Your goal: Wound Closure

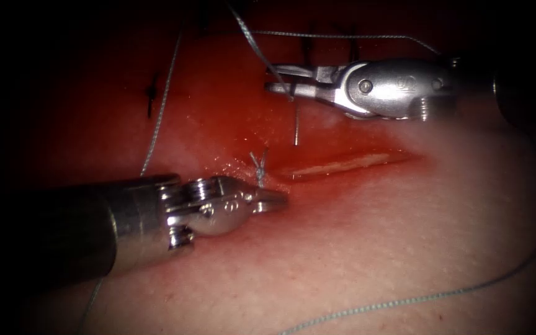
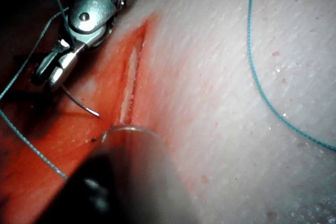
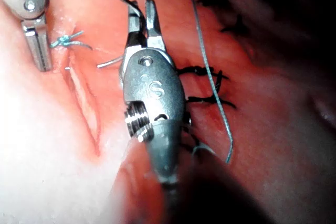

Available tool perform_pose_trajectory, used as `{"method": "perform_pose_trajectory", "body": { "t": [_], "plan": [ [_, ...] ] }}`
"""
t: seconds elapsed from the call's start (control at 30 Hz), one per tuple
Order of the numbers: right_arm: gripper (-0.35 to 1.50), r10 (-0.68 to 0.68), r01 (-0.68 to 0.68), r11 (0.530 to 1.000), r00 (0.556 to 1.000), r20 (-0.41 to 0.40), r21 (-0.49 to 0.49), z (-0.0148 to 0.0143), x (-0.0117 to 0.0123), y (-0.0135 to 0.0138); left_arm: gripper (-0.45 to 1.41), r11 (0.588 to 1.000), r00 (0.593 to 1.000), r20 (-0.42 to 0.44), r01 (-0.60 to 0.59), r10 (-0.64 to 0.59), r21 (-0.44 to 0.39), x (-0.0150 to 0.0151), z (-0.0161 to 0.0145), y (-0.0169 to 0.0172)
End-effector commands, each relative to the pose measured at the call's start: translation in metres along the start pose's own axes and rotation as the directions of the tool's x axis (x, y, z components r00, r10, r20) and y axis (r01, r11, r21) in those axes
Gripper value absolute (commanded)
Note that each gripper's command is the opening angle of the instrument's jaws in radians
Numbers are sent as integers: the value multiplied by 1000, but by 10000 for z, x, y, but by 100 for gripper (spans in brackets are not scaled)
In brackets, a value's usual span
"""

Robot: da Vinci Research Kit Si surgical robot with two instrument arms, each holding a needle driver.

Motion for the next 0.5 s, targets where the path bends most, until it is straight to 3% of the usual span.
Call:
{"method": "perform_pose_trajectory", "body": {
  "t": [0.03,0.37,0.5],
  "plan": [
    [-35,30,-30,1000,1000,2,-5,11,-5,8,-20,1000,1000,10,-5,5,2,0,9,-5],
    [-35,101,-101,995,995,5,-12,13,-11,20,-16,1000,1000,21,-1,1,1,4,9,0],
    [-35,219,-219,976,975,27,14,14,-16,10,-15,1000,1000,19,0,0,-4,5,5,-1]
  ]
}}
